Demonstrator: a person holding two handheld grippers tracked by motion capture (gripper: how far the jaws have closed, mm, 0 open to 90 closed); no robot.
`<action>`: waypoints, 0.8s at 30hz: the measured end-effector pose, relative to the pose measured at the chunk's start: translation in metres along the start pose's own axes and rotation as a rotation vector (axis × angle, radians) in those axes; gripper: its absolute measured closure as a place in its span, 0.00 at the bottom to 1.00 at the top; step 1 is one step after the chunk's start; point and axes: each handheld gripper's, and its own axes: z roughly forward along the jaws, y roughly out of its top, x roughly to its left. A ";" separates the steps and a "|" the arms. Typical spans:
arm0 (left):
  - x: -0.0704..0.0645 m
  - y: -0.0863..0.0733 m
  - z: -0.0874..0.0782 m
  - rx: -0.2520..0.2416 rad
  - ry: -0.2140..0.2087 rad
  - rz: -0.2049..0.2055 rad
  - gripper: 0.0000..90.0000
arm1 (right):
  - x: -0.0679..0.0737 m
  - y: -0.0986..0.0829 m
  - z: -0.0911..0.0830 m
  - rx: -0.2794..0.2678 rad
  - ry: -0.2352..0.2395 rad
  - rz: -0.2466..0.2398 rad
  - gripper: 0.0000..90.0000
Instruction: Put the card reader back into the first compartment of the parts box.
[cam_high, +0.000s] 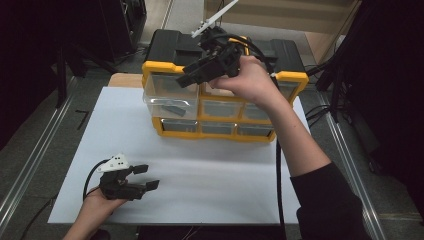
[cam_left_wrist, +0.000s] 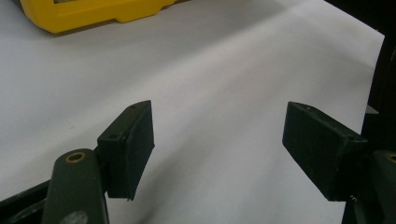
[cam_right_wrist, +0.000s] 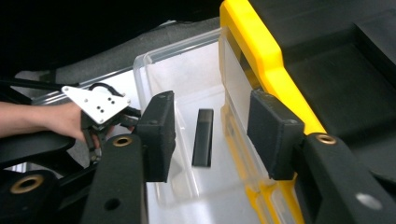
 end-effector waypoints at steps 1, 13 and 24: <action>0.000 0.000 0.000 0.003 -0.001 0.000 0.29 | -0.001 -0.002 -0.003 -0.009 0.004 -0.003 0.54; 0.000 0.000 0.000 0.004 0.001 -0.001 0.29 | 0.003 -0.033 -0.030 -0.032 -0.009 0.026 0.38; 0.000 -0.001 0.001 0.007 0.000 -0.002 0.29 | -0.002 -0.066 -0.032 -0.031 0.006 0.029 0.29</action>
